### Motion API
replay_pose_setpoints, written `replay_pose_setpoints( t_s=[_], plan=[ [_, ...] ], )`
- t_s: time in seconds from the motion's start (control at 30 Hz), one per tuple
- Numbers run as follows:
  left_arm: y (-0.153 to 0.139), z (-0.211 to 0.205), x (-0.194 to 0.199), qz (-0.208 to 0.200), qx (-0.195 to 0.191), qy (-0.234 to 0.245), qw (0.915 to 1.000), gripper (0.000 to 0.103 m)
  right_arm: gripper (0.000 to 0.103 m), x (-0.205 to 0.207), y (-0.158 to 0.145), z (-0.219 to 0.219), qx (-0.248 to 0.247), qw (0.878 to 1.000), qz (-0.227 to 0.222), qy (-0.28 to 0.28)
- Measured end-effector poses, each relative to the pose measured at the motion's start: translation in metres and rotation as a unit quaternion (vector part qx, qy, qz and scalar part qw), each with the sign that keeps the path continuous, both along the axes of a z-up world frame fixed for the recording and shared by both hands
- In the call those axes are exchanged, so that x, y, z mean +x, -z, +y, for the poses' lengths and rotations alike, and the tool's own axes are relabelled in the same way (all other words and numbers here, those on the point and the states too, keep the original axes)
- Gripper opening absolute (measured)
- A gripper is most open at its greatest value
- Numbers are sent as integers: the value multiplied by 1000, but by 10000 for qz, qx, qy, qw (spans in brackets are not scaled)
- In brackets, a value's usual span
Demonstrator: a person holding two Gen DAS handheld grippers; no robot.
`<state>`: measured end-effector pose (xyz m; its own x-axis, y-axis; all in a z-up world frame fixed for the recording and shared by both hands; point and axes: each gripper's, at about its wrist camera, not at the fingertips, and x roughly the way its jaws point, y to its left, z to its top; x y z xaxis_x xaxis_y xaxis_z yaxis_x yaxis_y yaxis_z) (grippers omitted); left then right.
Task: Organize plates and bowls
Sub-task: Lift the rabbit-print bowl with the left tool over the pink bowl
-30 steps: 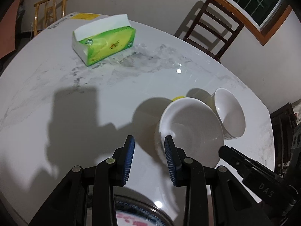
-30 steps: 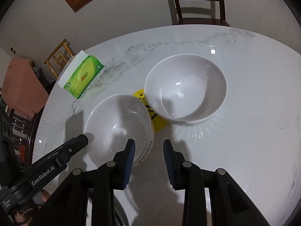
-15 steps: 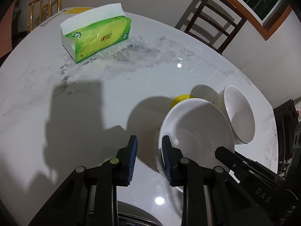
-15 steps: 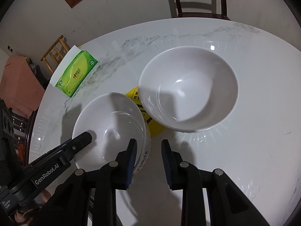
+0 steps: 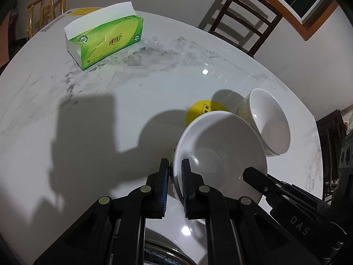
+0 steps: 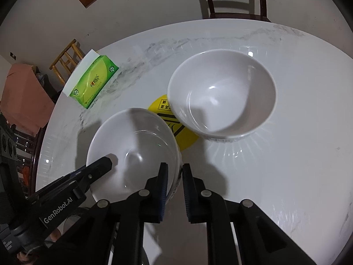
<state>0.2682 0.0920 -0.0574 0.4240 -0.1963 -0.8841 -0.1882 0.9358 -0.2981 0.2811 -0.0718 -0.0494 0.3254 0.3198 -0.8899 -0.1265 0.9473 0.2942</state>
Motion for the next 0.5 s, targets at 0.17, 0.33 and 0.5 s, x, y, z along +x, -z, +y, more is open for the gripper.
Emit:
replay_pose_setpoints(
  t_s=[0.17,0.33,0.5],
  plan=[
    [-12,-4,-9,-71,24,14,10000,8,14,-10,-17,-4,31,9999,-147,9],
    [-28,-12,-22,-163,42,54,9998,9,14,-25,-36,-14,86,9996,-282,41],
    [-48,-26,-39,-304,62,152,9994,9,14,-48,-57,-29,137,9987,-480,113]
  ],
)
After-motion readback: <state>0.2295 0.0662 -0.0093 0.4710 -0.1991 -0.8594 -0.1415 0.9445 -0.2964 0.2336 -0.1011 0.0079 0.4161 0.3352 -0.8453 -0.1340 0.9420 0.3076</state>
